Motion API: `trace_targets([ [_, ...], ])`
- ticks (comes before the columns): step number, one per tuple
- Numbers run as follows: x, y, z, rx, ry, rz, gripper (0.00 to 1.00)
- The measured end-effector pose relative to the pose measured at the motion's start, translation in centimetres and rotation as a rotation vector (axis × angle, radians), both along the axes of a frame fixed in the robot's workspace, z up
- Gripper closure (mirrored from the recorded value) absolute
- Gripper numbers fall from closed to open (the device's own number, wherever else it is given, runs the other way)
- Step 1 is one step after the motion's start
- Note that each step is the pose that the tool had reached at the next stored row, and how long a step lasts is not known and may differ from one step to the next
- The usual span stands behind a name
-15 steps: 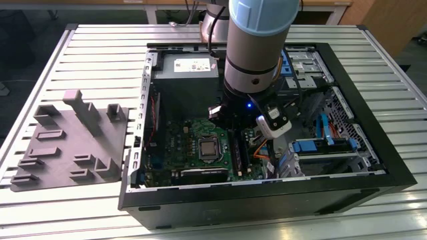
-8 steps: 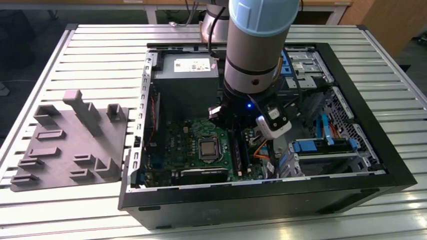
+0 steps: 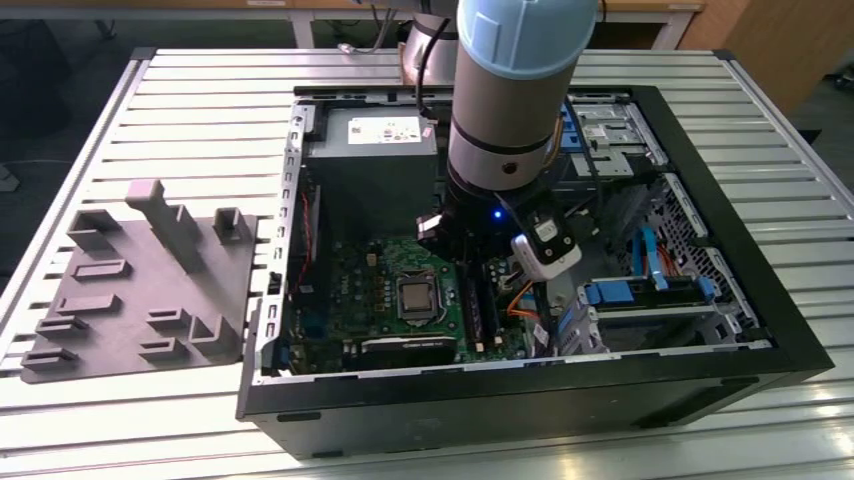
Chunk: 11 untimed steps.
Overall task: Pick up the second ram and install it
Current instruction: 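Insert the second ram into the second slot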
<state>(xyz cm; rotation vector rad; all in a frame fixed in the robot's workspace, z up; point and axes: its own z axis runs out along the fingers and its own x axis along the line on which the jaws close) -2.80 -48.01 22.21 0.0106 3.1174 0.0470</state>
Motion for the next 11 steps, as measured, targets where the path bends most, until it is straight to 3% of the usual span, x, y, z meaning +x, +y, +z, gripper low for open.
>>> trace_targets([
  [11, 0.00, 0.00, -0.30, 0.0003, -0.0001, 0.000, 0.88],
])
